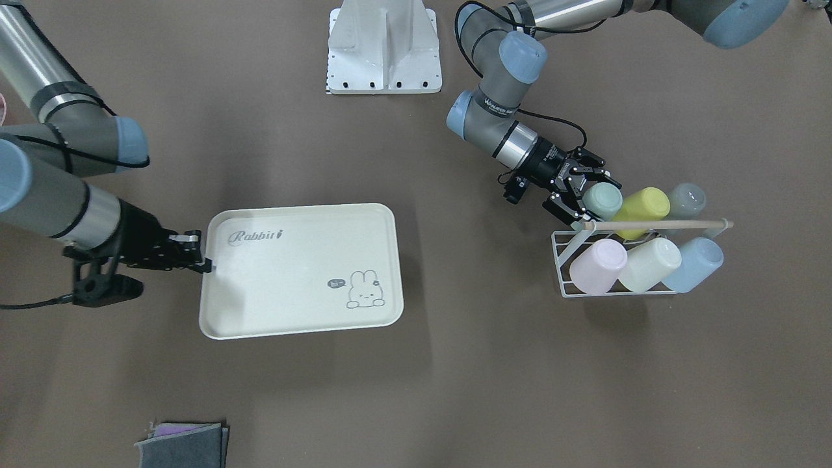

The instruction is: Pick up and place green cup on tray

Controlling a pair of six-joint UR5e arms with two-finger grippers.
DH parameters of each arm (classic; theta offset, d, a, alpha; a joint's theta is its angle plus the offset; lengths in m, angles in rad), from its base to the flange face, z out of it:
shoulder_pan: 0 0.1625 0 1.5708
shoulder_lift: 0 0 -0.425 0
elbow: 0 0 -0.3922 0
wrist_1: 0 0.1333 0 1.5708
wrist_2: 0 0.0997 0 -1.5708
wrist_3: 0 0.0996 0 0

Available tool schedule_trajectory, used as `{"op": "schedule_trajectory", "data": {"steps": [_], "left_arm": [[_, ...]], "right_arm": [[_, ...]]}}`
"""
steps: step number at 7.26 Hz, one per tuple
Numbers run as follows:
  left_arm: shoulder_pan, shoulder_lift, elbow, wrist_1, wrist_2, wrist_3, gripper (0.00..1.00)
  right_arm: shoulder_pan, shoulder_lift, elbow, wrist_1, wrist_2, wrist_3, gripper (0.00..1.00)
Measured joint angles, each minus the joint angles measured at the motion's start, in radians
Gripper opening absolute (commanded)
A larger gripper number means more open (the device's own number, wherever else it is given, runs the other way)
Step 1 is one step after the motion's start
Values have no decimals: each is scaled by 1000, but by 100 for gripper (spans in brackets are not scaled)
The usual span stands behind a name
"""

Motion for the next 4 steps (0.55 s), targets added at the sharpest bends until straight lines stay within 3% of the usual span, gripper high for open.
{"op": "schedule_trajectory", "data": {"steps": [2, 4], "left_arm": [[0, -2, 1, 3, 0, -2, 33], [-2, -2, 1, 5, 1, -1, 29]], "right_arm": [[-60, 29, -4, 7, -57, 74, 0], [-85, 56, -11, 19, -93, 110, 0]]}}
